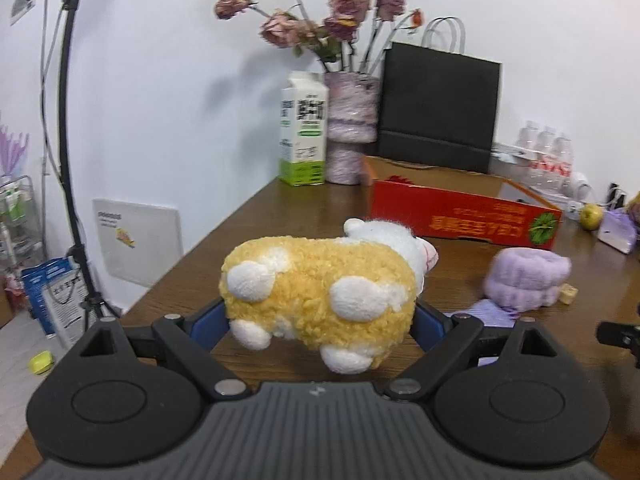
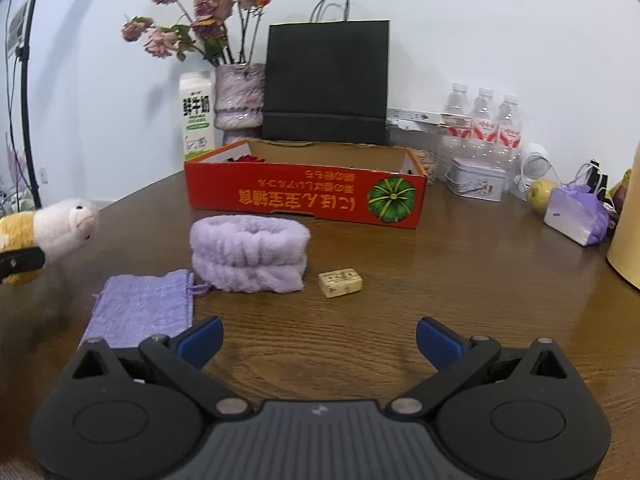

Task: Organize objects
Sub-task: 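Grasp the lilac drawstring pouch with the right gripper while the left holds the sheep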

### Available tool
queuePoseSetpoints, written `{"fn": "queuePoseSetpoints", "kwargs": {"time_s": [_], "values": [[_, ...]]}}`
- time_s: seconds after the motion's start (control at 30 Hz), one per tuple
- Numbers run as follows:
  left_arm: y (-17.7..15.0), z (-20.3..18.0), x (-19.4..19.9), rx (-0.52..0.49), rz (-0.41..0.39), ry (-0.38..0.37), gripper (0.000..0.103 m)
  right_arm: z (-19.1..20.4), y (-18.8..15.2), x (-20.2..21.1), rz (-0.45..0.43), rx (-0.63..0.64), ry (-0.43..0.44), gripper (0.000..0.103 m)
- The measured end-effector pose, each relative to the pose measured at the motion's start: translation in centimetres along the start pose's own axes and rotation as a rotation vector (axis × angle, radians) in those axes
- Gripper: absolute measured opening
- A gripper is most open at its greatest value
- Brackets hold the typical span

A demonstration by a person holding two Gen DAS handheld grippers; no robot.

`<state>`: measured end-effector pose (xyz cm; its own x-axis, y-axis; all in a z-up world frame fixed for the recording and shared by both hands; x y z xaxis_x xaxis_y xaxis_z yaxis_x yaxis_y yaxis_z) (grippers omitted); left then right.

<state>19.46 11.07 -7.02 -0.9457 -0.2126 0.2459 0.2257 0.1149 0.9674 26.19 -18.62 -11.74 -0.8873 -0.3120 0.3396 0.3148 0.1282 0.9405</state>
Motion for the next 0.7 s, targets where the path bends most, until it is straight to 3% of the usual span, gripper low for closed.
{"fn": "queuePoseSetpoints", "kwargs": {"time_s": [0.13,0.37,0.7], "values": [[0.0,1.4,-0.1,0.026,0.003,0.019,0.093,1.9,-0.1,-0.2,0.015,0.011,0.049,0.103],[0.0,1.4,0.1,0.031,-0.009,0.001,0.093,8.6,-0.5,-1.0,0.078,0.055,0.214,0.103],[-0.2,1.7,0.1,0.076,0.011,-0.026,0.093,12.9,-0.9,-3.1,0.165,0.096,0.24,0.103]]}}
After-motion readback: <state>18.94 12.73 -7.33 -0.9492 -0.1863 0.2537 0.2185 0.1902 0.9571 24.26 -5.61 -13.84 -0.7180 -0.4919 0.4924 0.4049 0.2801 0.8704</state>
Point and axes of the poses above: each gripper's, at about its wrist camera, not at the fingertips, and x roughly against the way its jaws point, z to its left, y to its top, the point moved 10 cm from there along -x, roughly the way its jaws point, and after that the axes turned 10 degrees about -z, right-handed, at the moved point
